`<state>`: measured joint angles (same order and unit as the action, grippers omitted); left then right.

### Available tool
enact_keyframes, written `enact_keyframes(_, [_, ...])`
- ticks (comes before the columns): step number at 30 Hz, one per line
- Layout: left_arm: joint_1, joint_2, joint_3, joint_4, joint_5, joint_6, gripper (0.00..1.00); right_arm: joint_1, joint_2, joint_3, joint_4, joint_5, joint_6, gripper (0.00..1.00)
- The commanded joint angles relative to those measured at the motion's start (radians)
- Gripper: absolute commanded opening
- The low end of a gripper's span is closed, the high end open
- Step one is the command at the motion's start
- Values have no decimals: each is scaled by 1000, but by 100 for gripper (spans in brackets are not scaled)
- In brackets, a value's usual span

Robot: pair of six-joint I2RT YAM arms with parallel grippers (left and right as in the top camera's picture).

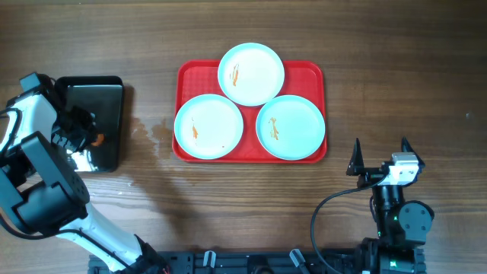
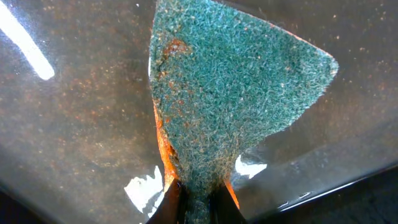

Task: Clean dirty plates on tray and stack at the side

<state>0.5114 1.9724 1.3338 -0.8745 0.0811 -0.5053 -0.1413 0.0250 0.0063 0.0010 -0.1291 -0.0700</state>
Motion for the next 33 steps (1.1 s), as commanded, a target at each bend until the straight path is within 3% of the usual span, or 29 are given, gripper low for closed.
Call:
enact_keyframes(1, [-5, -46, -5, 4, 26, 1, 54, -5, -1, -1, 6, 14, -9, 100])
enact_keyframes(2, [-5, -46, -5, 14, 26, 1, 100, -5, -1, -1, 5, 14, -8, 100])
enact_keyframes(8, [-5, -46, -5, 88, -105, 1, 100, -5, -1, -1, 5, 14, -8, 100])
enact_keyframes(13, [-5, -45, -5, 182, -109, 2, 99, -5, -1, -1, 6, 14, -8, 100])
enact_keyframes(19, [-5, -42, -5, 252, -109, 2, 82, -5, -1, -1, 5, 14, -8, 100])
enact_keyframes(27, [-5, 21, -5, 258, -132, 5, 82, -5, -1, -1, 5, 14, -8, 100])
enact_keyframes(28, [-5, 21, -5, 258, -132, 5, 79, -5, -1, -1, 6, 14, -8, 100])
enact_keyframes(30, [-5, 20, -5, 257, -132, 10, 63, -5, -1, -1, 6, 14, -8, 100])
enact_keyframes(33, [-5, 20, -5, 257, -132, 48, 63, -5, -1, -1, 6, 14, -9, 100])
